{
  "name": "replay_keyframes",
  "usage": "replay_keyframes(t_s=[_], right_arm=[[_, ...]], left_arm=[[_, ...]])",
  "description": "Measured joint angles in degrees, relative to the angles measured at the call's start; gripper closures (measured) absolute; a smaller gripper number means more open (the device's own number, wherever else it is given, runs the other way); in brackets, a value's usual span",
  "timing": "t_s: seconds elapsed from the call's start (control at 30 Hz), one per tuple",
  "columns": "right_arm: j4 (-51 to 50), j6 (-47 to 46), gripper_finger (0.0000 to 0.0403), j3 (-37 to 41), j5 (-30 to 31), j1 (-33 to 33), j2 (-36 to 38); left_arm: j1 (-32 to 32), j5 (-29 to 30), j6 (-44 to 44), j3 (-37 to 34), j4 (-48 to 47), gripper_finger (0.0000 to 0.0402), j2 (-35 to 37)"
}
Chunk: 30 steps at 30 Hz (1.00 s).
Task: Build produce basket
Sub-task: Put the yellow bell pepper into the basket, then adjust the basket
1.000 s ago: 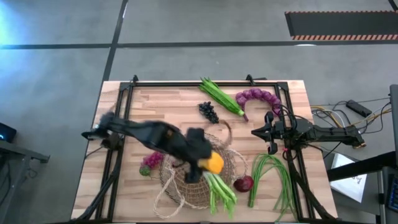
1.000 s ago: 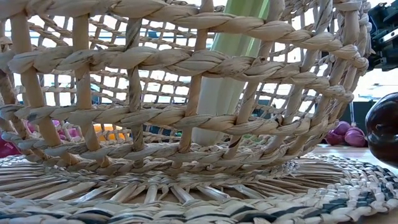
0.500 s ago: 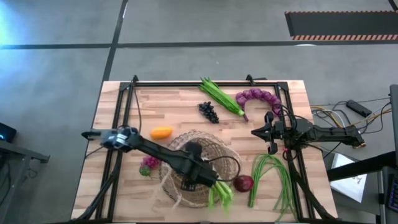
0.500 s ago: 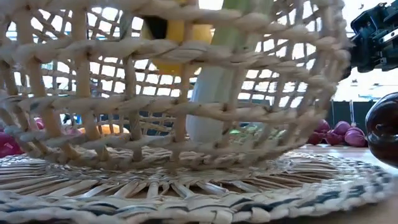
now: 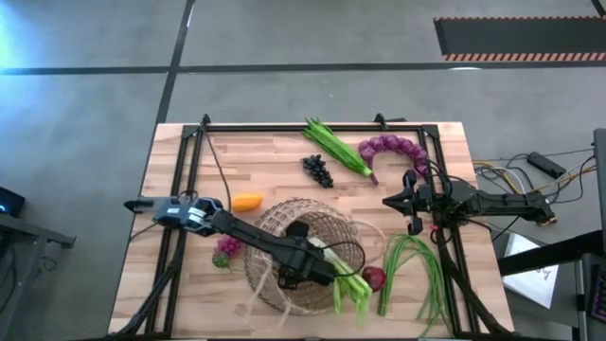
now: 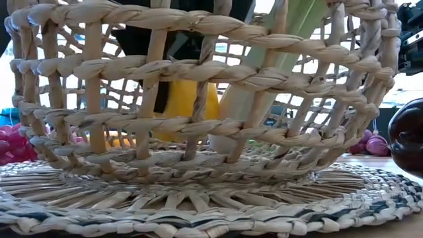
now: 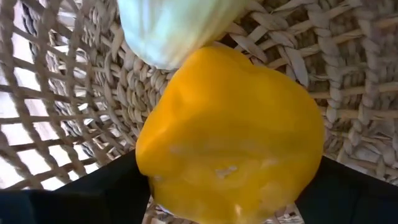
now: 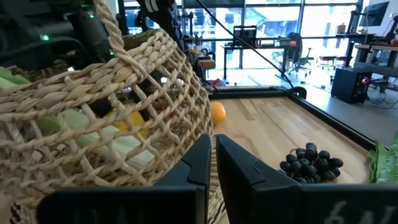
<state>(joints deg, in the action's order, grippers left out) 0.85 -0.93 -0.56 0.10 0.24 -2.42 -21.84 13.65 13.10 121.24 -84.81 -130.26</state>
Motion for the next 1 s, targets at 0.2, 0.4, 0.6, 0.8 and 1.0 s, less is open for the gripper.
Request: replay_keyframes(t_s=[0.2, 0.4, 0.6, 0.8, 1.0], right_arm=[[-0.01, -0.09, 0.0385, 0.00, 0.00, 0.00, 0.00], [-0.03, -0.11, 0.0385, -0.01, 0.00, 0.00, 0.00], [-0.04, -0.01, 0.0385, 0.00, -0.02, 0.00, 0.00], [-0.04, 0.00, 0.0385, 0.00, -0.02, -0.01, 0.00], [0.00, -0.03, 0.0385, 0.00, 0.00, -0.01, -0.02]], left_arm=[[2.11, -6.46, 1.45, 0.01, 0.32, 0.0083, 0.04], [3.56, -10.77, 1.57, -0.17, 0.23, 0.0048, 0.31], [3.89, -11.14, 4.29, 2.01, -0.11, 0.0038, 4.55], [3.73, -11.16, 11.35, 4.02, 1.90, 0.0037, 11.71], [0.94, -2.32, 15.36, 3.94, 8.94, 0.0037, 20.79]])
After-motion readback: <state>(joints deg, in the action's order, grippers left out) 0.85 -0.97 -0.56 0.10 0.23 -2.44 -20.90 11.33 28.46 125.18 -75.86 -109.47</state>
